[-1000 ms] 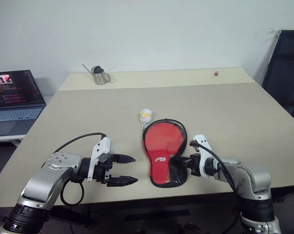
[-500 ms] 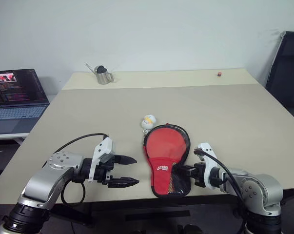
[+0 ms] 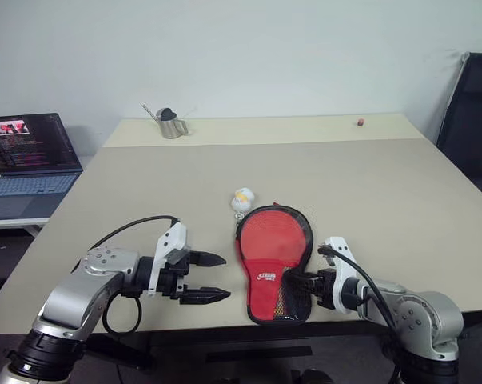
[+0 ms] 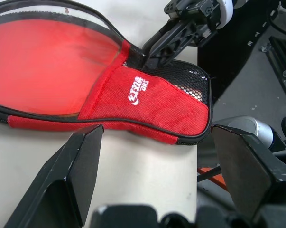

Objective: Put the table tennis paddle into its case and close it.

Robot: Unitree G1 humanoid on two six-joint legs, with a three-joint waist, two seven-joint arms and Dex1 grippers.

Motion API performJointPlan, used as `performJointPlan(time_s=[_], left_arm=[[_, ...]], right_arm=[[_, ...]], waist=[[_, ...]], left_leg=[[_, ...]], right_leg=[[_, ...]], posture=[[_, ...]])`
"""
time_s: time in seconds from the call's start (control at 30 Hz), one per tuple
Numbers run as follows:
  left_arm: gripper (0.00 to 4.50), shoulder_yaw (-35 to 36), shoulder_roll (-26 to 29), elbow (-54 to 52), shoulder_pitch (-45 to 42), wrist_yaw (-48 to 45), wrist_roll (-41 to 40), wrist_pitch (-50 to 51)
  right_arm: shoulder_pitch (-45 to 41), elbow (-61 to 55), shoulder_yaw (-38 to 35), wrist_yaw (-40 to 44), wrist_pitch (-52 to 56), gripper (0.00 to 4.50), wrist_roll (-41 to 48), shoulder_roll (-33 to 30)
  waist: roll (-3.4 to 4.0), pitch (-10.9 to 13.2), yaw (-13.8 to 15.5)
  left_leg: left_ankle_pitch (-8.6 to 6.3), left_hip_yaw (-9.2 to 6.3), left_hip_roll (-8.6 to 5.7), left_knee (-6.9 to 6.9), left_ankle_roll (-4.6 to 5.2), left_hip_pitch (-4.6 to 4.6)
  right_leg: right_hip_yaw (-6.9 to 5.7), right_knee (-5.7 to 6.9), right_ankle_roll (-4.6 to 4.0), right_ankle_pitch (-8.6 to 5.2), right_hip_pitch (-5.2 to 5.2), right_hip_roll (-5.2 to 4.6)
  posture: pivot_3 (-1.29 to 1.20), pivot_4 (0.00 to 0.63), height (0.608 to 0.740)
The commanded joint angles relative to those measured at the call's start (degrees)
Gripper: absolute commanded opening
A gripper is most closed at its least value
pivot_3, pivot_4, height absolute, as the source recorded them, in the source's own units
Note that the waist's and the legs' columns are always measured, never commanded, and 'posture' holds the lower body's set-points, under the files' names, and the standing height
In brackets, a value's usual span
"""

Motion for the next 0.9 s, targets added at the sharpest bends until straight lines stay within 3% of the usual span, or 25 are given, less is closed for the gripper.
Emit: performJointPlan(time_s=[0.03, 0.23, 0.4, 0.57, 0.7, 0.9], left_arm=[[3.96, 0.75, 0.08, -1.65, 0.15, 0.46, -0.68, -1.19], [3.96, 0.84, -0.76, -1.88, 0.51, 1.83, -0.91, -1.61], [3.96, 1.53, -1.35, -1.63, 0.79, 3.15, -1.18, -2.0], [3.96, 3.95, -3.62, 0.94, -0.93, 8.02, -0.89, -2.19], [3.96, 5.62, -5.73, 3.08, -2.9, 12.05, -0.2, -2.77], [3.96, 6.76, -6.11, 6.56, -4.28, 16.16, 2.34, -5.38]], right_arm=[[1.61, -2.67, -5.15, -1.59, 2.73, 2.61, -0.7, -2.17], [2.71, -4.06, -3.72, 2.76, -3.95, 4.47, 1.02, -11.72], [-0.5, -2.23, -6.07, 7.73, -11.55, 4.47, 4.34, -16.75], [-3.98, -1.73, -1.69, 11.6, -20.53, 4.47, 5.33, -17.96], [-5.47, -0.09, 4.3, 15.57, -25.6, 4.47, 5.48, -19.35], [-10.29, 7.73, 16.56, 16.82, -36.57, 4.47, -1.47, -18.45]], waist=[[0.0, 0.0, 0.49], [-0.03, -0.02, 1.47], [0.0, 0.01, 1.1], [0.02, 0.02, 0.33], [0.0, 0.03, 0.56], [0.0, 0.04, 0.41]], left_leg=[[0.0, 0.0, 0.0, 0.0, 0.0, 0.0], [0.0, -0.07, -0.04, 0.04, 0.02, -0.02], [0.0, 0.0, 0.0, 0.01, 0.03, -0.04], [0.0, 0.04, 0.04, -0.01, 0.03, -0.03], [0.0, 0.0, 0.04, 0.01, 0.03, -0.05], [-0.01, 0.02, 0.03, 0.0, 0.03, -0.05]], right_leg=[[0.0, -0.01, 0.01, 0.0, 0.0, 0.0], [-0.14, -0.15, 0.07, 0.03, 0.13, -0.04], [-0.1, -0.15, 0.06, 0.03, 0.09, -0.01], [-0.03, -0.13, 0.06, 0.03, 0.05, 0.04], [-0.06, -0.15, 0.06, 0.03, 0.06, 0.03], [-0.04, -0.2, 0.06, 0.03, 0.04, 0.03]], posture=[[0.0, 0.15, 0.74], [0.0, 0.15, 0.74], [0.0, 0.15, 0.74], [0.0, 0.15, 0.74], [0.0, 0.15, 0.74], [0.0, 0.15, 0.74]])
